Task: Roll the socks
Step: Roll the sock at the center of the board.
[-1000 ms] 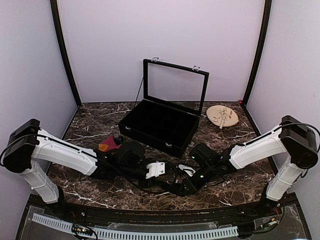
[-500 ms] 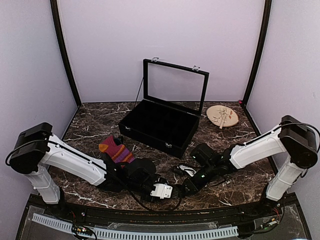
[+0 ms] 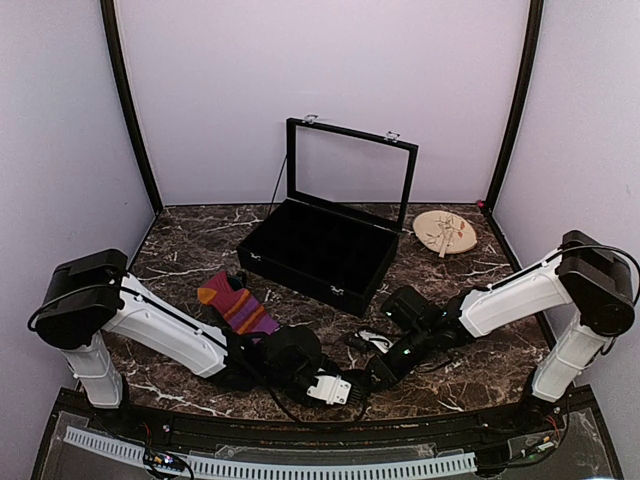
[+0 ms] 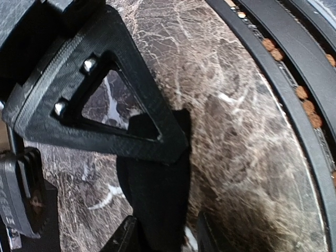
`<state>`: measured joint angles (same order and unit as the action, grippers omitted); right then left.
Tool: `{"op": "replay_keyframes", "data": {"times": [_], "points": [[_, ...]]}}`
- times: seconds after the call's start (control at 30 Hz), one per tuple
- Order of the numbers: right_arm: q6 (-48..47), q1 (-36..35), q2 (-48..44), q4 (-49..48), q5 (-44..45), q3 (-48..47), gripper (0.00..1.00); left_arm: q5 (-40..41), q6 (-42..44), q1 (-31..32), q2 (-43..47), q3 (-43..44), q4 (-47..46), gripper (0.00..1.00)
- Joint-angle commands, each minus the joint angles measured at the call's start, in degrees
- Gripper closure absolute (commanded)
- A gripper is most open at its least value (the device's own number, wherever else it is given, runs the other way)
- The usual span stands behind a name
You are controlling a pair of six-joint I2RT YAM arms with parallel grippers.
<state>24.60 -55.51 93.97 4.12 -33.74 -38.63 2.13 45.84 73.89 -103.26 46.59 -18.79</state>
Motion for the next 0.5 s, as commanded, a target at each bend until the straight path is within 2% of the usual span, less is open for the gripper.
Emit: {"op": "replay_keyframes", "data": {"times": [0.0,0.17,0.37,0.47], "points": [[0.5,0.4,0.7,0.0,-1.3,0.6,0.92,2.8,1.9,0.4,-1.9,1.9,-0.1,0.61],[0.5,0.4,1.1,-0.2,-1.8,0.4,0.92,3.1,2.2,0.3,-3.6,3.6,0.7,0.63],[0.4,0.9,1.0,-0.3,-2.9,0.5,0.92,1.8,2.6,0.3,-5.0,5.0,4.6,0.75],[0.4,1.2,0.9,-0.6,-3.4,0.5,0.92,1.0,2.3,0.4,-5.4,5.1,5.7,0.77]]}}
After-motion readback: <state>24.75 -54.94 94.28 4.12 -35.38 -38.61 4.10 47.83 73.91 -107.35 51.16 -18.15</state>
